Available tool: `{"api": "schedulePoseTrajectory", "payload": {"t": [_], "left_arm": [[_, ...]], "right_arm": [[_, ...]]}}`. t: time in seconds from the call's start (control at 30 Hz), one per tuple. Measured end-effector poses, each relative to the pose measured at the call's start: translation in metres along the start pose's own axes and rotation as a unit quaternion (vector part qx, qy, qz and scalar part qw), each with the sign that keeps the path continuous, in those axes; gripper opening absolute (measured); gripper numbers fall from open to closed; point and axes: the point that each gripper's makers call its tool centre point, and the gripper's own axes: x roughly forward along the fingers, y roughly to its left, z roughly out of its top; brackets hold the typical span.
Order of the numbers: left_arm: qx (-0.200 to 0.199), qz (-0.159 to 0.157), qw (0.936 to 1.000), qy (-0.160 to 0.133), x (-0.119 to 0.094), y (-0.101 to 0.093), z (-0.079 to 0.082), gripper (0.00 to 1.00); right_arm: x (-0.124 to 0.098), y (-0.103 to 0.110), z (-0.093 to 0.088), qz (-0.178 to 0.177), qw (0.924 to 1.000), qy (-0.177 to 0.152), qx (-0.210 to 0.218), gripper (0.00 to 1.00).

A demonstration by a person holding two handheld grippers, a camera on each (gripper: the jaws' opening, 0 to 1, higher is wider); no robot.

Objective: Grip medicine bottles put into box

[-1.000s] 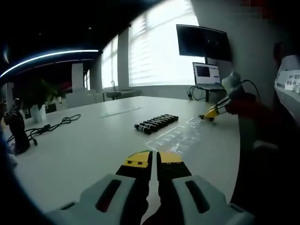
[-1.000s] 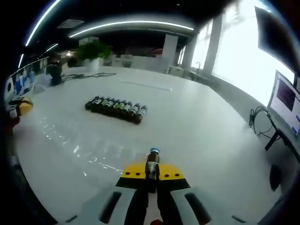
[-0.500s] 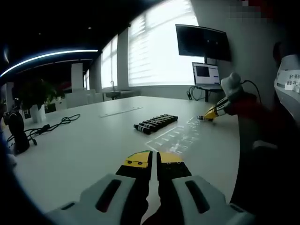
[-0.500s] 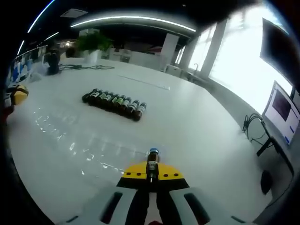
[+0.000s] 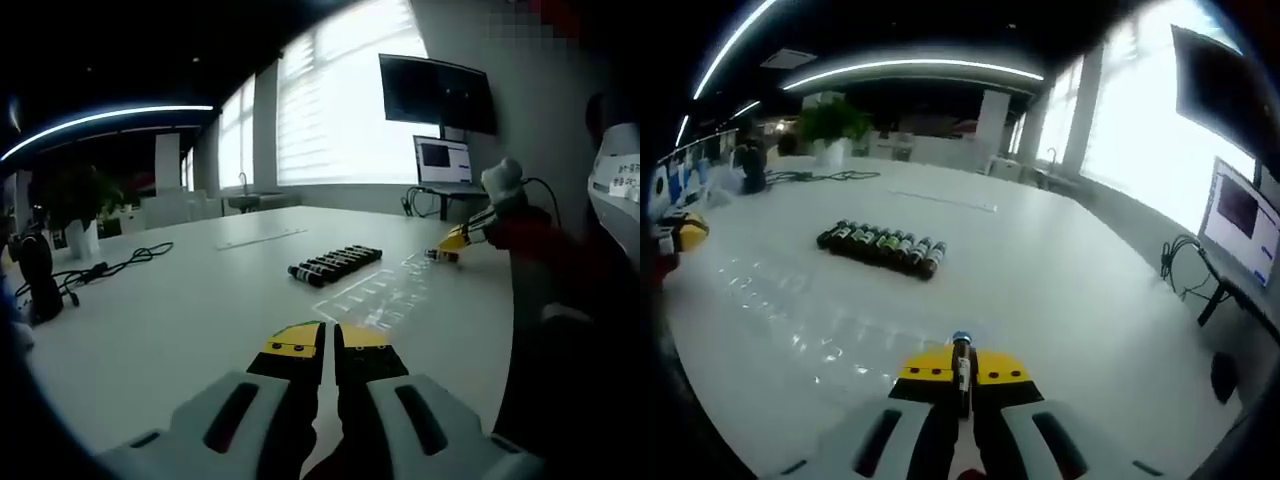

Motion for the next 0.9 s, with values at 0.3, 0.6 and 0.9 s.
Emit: {"api": "schedulePoseTrajectory", "payload": {"t": [0.3, 0.6, 0.9], "left_arm": [[-0.004, 0.007, 1.0, -0.003, -0.001, 0.003, 0.0, 0.0], [-0.001, 0.017, 0.9998, 0.003, -0.001, 0.007, -0.002, 0.0], [-0.033, 0.019, 0.9992, -0.01, -0.003, 0.011, 0.003, 0.0]], "right_arm": [[0.005, 0.008, 0.003, 0.043, 0.9987, -0.024, 0.013, 0.01], [0.008, 0.007, 0.015, 0.061, 0.997, -0.044, 0.02, 0.02], [0.01, 0.012, 0.018, 0.072, 0.9955, -0.059, 0.013, 0.02]]}}
